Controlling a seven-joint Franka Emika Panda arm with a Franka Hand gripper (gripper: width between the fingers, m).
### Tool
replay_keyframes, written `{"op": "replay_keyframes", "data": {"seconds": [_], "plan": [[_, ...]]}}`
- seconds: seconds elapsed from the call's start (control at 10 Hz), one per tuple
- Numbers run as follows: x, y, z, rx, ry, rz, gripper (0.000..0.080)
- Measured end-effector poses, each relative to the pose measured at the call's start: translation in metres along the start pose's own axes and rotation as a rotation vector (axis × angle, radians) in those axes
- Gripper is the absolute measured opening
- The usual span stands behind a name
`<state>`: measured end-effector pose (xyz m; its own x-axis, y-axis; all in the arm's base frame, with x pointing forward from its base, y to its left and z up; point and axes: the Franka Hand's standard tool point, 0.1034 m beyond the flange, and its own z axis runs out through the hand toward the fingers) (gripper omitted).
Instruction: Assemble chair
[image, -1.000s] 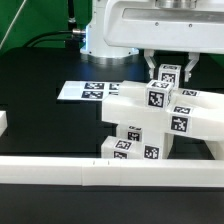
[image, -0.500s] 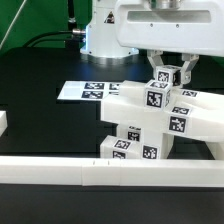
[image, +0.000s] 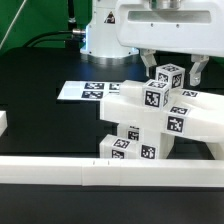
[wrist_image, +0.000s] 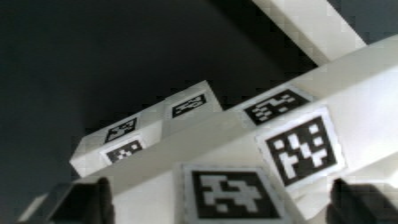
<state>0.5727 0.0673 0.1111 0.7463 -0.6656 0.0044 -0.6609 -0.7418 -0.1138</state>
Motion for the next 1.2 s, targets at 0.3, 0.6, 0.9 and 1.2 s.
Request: {"op": "replay_keyframes", "data": {"seconds": [0.3, 0.6, 0.9, 1.2], "plan": [[0.0000, 0.0007, 0.0003, -0.005, -0.002, -0.217, 0.0648], [0.0037, 0.0001, -0.0031, -0.035, -0.004, -0.583, 0.0649], [0.0052, -0.0001, -0.0040, -0.072, 0.004, -0.838, 0.0649], [0.0062, 0.0005, -0.0041, -0.088, 0.003, -1.051, 0.0649]]}}
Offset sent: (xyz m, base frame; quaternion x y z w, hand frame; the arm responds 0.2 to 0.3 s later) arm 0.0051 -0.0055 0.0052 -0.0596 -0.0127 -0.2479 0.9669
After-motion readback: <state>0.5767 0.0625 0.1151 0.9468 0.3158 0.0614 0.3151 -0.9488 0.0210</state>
